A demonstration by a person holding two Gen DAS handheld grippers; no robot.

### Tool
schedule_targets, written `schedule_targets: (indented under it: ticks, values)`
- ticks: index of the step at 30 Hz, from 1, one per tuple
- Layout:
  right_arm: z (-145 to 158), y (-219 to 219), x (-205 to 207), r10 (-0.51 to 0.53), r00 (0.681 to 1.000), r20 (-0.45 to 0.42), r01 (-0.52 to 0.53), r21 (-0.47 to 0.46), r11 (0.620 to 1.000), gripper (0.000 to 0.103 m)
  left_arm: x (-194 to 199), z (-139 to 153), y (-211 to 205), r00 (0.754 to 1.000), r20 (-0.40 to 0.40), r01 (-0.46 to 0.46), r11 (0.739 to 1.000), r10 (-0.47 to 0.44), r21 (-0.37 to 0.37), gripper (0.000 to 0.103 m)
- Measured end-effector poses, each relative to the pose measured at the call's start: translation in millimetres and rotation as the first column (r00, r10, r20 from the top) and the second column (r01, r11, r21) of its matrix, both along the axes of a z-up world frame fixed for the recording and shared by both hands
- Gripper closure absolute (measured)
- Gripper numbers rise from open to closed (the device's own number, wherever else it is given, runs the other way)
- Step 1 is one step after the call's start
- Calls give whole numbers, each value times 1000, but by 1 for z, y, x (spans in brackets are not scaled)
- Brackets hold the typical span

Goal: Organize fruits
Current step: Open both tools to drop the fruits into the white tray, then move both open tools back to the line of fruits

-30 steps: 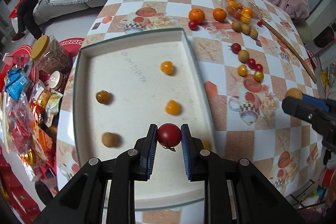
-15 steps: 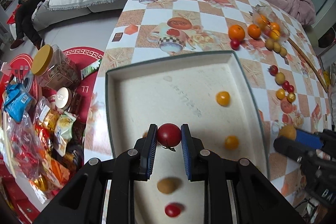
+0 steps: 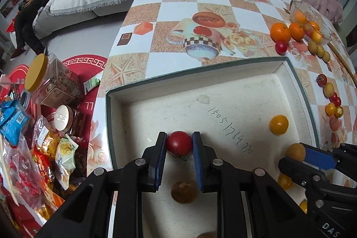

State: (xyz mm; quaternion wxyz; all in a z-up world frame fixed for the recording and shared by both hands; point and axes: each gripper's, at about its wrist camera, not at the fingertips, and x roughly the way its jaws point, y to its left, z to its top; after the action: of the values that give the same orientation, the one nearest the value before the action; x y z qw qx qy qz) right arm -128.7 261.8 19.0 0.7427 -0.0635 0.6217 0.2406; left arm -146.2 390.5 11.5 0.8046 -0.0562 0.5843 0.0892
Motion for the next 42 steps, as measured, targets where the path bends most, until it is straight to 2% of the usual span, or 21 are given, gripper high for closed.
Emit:
schedule_targets:
  ticks: [3,5,6,7,8,10,14,18,20,26,32,36,38,42]
  values:
    - [-6,2,-1,15,1000,8,-15,-15,1000,74,1,0,-2,1000,3,24,999,-24,24,78]
    - [-5,5,-4,42,999,26,-41,-26,999,69,0,0,-3,999,3,34,999,-34,33,74]
    - [-5,6,-5,52,998,28,-51,-24,998,66,0,0,-2,1000,3,30,999,-30,41,67]
    - [-4,7,-6,61,998,28,-60,-22,998,57,0,1,0,1000,4,21,999,-21,44,37]
    - [-4,8,-8,67,997,30,-66,-27,997,48,-2,3,3,1000,26,3,999,-5,42,27]
    - [1,7,-12,76,996,37,-76,-11,997,46,-4,8,4,999,54,-6,999,4,37,27]
    - [13,-1,-18,82,995,59,-84,20,996,32,-4,6,4,999,33,-6,999,5,43,27]
    - [31,-24,-25,59,995,85,-65,64,996,27,-5,12,-3,999,38,2,999,-4,49,27]
    - [38,-39,-25,24,994,109,-31,55,998,25,-4,17,-12,999,46,17,999,-20,50,27]
    - [42,-102,-9,-138,983,118,135,32,990,25,6,34,-54,993,78,90,995,-93,36,27]
    - [28,-169,18,-295,948,119,299,-18,954,25,22,50,-108,976,122,181,983,-180,3,27]
    - [17,-187,31,-323,937,135,330,-33,943,27,35,55,-144,963,136,237,971,-233,-14,27]
    - [12,-191,38,-322,937,135,328,-25,944,39,41,54,-157,958,137,257,966,-253,-15,27]
    - [2,-189,46,-299,945,131,302,-6,953,46,51,51,-172,956,129,267,964,-264,-7,27]
